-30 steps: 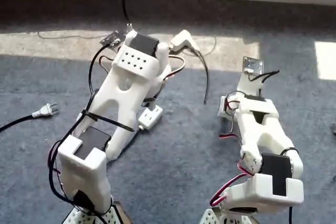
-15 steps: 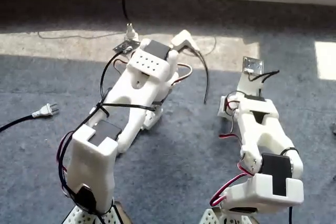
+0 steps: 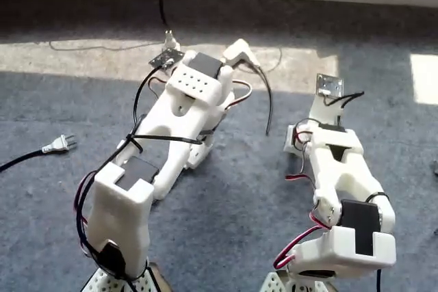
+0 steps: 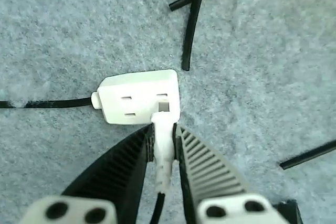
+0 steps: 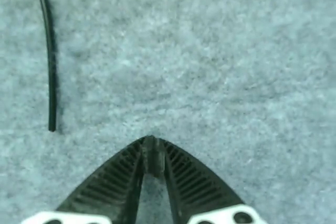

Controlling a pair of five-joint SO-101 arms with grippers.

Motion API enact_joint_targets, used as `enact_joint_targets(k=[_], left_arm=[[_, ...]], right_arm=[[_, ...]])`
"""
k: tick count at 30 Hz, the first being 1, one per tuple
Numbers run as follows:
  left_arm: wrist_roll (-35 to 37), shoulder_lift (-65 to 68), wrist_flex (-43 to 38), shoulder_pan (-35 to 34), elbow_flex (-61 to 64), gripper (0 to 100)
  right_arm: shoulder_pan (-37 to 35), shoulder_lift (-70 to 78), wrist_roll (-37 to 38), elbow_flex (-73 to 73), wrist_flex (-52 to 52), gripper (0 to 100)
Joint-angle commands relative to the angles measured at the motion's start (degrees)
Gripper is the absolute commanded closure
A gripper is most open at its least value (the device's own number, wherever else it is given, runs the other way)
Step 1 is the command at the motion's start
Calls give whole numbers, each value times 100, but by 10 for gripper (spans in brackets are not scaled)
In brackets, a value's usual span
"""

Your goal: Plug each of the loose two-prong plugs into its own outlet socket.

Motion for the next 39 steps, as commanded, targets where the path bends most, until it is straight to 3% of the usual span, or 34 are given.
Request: enact_joint_targets(k=[1, 10, 19, 33, 35, 39], left_arm=[[26, -13, -35, 57, -13, 993], [18, -22, -642, 13, 673, 993], [44, -22, -668, -567, 1059, 993], [9, 708, -949, -637, 1042, 993], [-308, 892, -888, -637, 831, 993], [-1864, 1068, -185, -637, 127, 993]], right_arm=[[57, -207, -44, -40, -163, 991], [57, -207, -44, -31, -163, 991], [57, -207, -44, -31, -163, 991], [57, -207, -44, -31, -163, 991], [57, -207, -44, -31, -163, 991], [57, -207, -44, -31, -163, 991]])
